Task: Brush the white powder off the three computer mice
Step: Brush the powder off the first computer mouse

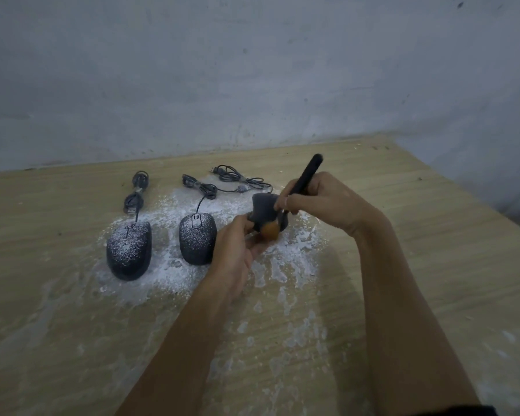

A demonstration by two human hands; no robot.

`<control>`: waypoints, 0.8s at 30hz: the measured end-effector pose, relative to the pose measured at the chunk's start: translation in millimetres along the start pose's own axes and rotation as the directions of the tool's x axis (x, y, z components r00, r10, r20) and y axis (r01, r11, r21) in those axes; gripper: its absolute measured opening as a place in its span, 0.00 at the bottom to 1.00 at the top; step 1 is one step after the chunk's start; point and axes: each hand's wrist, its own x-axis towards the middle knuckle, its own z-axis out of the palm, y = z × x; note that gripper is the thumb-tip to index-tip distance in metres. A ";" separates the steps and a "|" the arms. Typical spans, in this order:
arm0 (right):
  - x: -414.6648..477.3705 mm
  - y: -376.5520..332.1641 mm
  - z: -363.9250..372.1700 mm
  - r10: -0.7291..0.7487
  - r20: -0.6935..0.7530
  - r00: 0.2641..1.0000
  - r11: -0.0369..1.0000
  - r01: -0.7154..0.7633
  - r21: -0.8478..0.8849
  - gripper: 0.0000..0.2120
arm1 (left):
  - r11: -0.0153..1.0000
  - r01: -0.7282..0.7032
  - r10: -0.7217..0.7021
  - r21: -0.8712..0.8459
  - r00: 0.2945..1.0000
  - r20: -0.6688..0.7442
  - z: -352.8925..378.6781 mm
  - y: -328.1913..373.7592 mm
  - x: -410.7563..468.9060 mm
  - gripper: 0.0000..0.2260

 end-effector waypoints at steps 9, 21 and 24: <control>-1.4 0.8 2.4 0.019 0.003 1.000 1.000 -0.019 -0.005 0.07 | 1.000 -0.010 0.010 0.017 1.000 -0.009 0.3 -1.4 1.5 0.11; 18.3 2.7 3.2 -0.043 -0.379 0.924 0.996 0.009 -0.091 0.07 | 0.938 -0.177 0.202 0.299 0.978 -0.056 -0.9 -14.8 3.5 0.13; 22.4 -1.4 -4.1 -0.046 -0.401 0.915 0.998 0.055 0.012 0.08 | 0.885 -0.235 0.284 0.403 0.957 -0.066 -0.2 -17.1 1.7 0.13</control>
